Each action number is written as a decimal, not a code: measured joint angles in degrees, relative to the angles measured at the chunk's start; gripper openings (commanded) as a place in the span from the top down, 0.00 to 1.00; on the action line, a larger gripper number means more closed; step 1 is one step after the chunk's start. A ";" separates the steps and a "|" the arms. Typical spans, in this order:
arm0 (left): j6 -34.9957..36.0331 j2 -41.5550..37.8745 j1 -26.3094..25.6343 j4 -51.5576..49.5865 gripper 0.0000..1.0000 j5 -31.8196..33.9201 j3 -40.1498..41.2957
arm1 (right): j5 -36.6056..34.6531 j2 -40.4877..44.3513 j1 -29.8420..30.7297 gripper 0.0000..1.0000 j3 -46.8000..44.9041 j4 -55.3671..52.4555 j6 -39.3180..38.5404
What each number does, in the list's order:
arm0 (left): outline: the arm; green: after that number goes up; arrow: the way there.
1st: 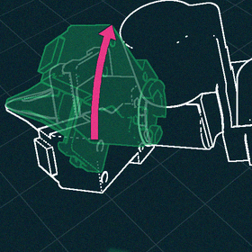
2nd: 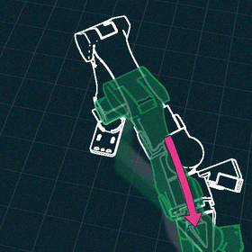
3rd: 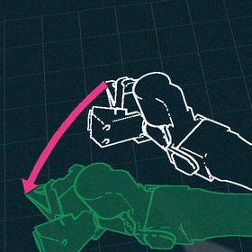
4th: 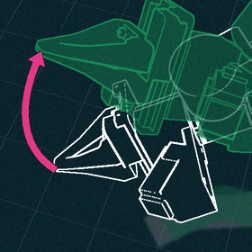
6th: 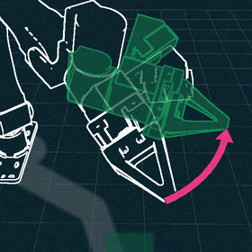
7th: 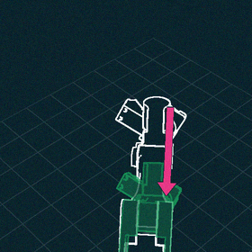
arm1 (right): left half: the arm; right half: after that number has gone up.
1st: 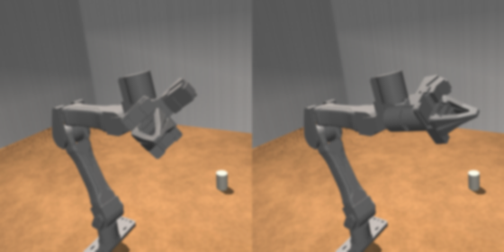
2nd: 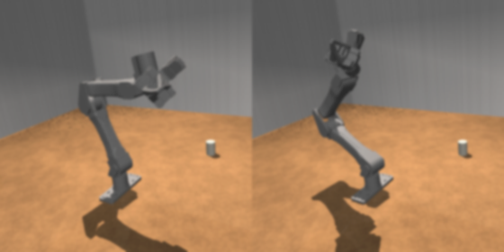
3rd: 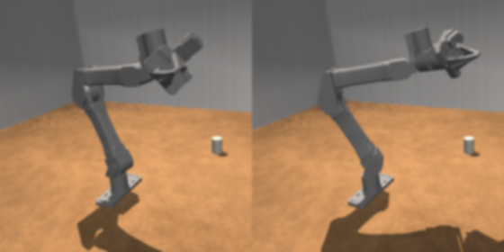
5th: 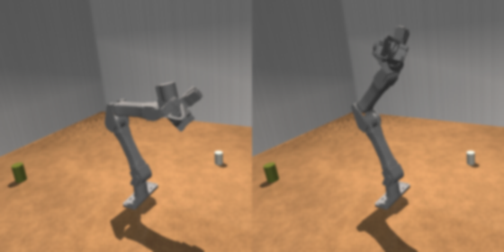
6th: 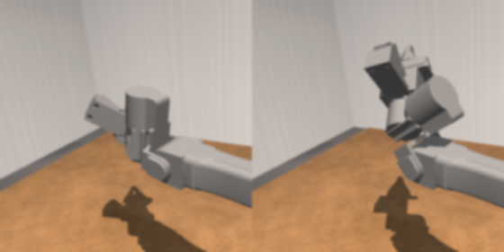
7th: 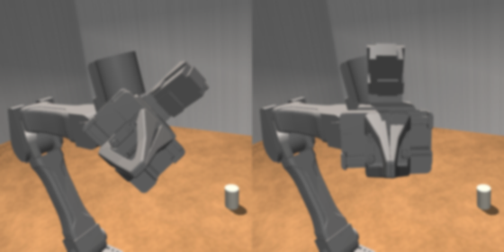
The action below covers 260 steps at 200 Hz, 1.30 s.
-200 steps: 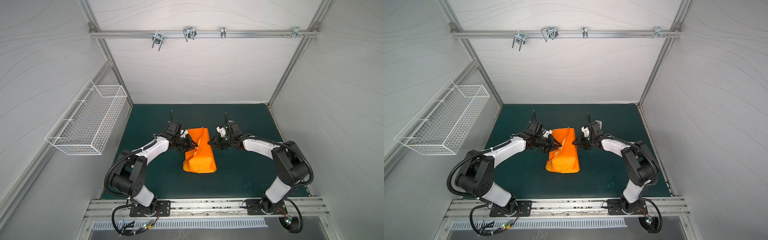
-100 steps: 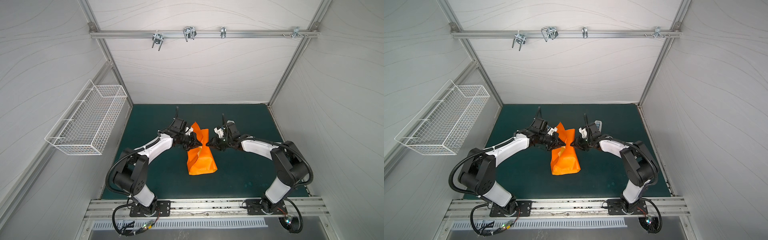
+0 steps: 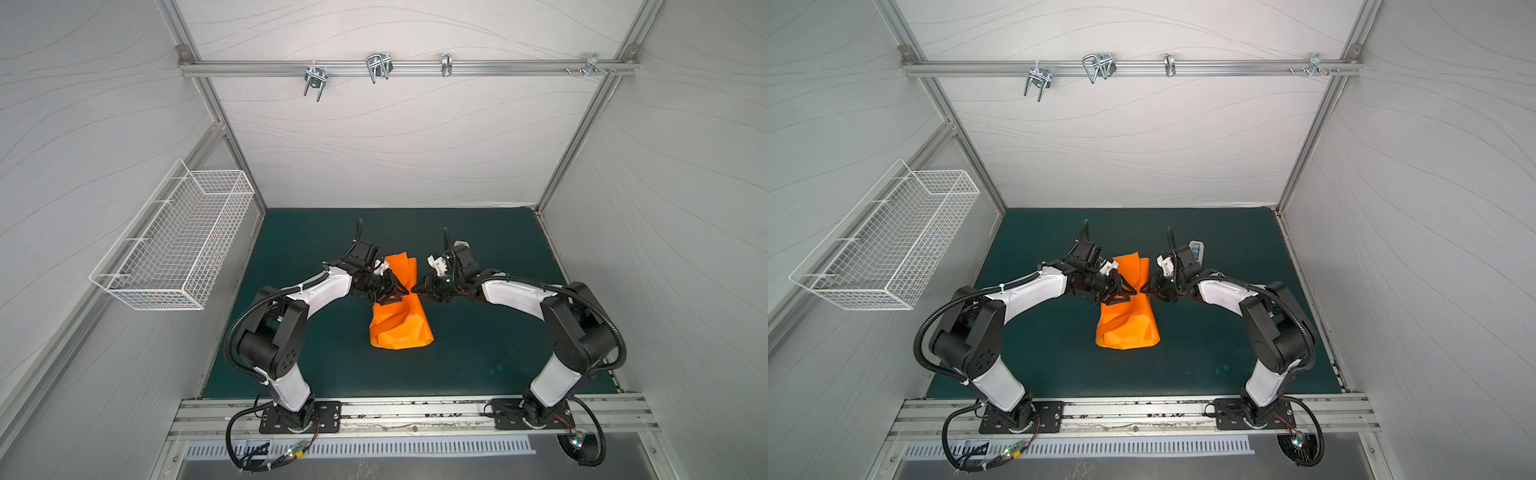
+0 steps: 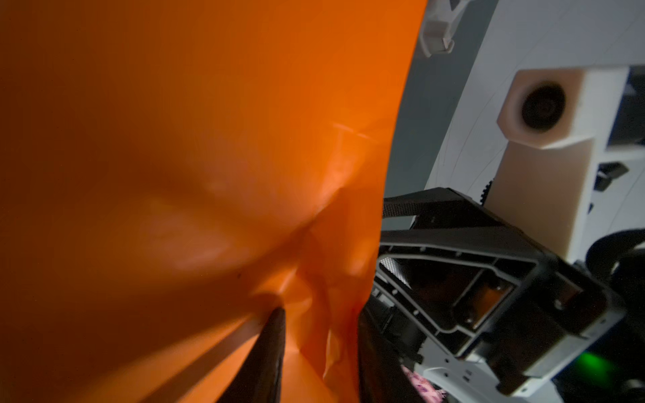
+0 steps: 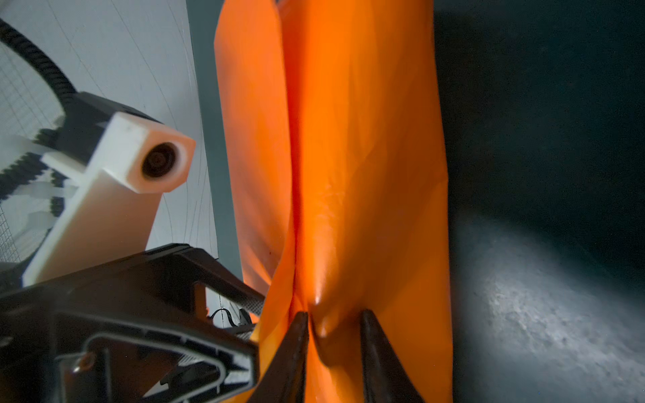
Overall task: Wrap a gift box in wrapping paper
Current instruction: Fold the wrapping paper for the gift box.
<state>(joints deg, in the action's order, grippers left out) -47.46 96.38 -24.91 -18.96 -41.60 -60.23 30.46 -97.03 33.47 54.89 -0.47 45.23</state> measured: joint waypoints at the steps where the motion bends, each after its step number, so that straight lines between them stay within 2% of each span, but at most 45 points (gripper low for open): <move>1: 0.07 0.00 0.00 -0.02 0.55 -0.02 0.00 | 0.00 0.00 0.00 0.69 0.00 0.00 0.00; 39: -0.13 0.00 0.00 0.85 0.54 -0.39 0.26 | 0.00 0.00 0.00 0.61 0.00 0.00 0.48; 63: -0.42 0.00 0.00 1.55 0.63 -0.59 0.63 | 0.00 0.00 0.04 0.57 0.00 -0.02 0.52; 111: -0.83 0.00 0.00 1.95 0.67 -0.61 1.22 | -0.70 0.66 0.00 0.48 0.00 -0.63 0.90; 141: -0.85 0.00 0.00 1.95 0.75 -0.61 1.22 | -1.95 2.38 -0.46 0.44 -0.17 -1.49 0.90; 175: -0.96 0.00 0.00 1.97 0.79 -0.63 1.25 | -2.80 3.56 -0.57 0.37 -0.07 -1.95 0.55; 223: -0.96 0.00 0.00 1.97 0.81 -0.66 1.31 | -3.39 1.99 -0.15 0.38 2.75 -3.48 0.22; 260: -0.98 0.20 0.00 2.05 0.81 -0.66 1.55 | -3.58 -0.94 -0.11 0.45 5.14 -3.69 0.22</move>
<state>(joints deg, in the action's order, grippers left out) -48.45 96.57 -24.91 -16.91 -42.26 -58.67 26.87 -97.97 33.36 60.03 -4.16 45.45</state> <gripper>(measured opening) 0.190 0.574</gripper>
